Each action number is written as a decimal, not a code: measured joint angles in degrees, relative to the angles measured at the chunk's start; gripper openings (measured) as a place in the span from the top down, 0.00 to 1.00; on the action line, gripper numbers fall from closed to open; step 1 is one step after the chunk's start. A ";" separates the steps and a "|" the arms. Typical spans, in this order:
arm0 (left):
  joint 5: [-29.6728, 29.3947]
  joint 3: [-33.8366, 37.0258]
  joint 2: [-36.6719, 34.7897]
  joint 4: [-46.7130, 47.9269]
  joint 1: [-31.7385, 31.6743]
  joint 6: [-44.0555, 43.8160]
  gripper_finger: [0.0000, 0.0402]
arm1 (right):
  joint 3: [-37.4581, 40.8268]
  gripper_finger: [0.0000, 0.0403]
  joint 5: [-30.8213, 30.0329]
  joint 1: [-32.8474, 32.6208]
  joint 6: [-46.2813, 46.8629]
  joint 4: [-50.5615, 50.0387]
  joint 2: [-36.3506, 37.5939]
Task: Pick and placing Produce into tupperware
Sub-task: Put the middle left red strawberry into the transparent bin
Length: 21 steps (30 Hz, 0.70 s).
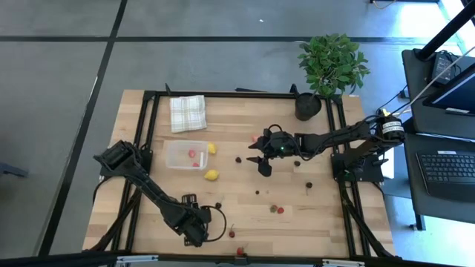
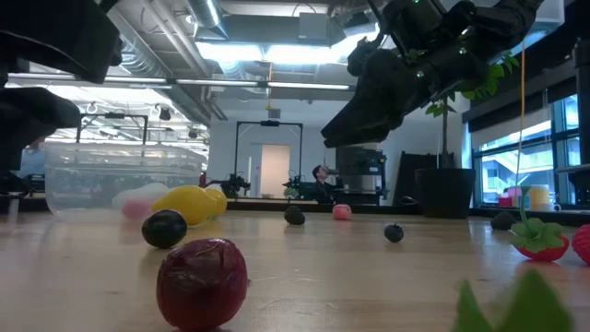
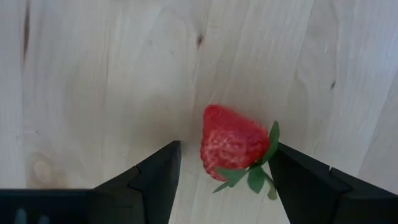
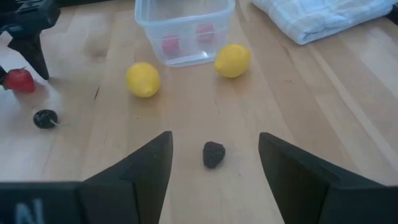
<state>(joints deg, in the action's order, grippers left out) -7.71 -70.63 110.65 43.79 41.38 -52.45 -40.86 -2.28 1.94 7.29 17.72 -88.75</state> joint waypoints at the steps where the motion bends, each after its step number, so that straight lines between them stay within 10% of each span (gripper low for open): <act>1: -0.01 0.00 0.01 0.00 0.00 0.00 0.42 | 0.00 0.40 0.00 -0.01 0.00 0.00 0.00; 21: -1.15 0.07 0.09 -0.79 0.38 0.38 0.42 | 0.00 0.40 -0.02 -0.01 -0.02 0.00 0.00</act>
<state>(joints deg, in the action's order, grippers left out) -8.86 -70.57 110.74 43.00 41.76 -52.06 -40.86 -2.31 1.93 7.27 17.72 -88.75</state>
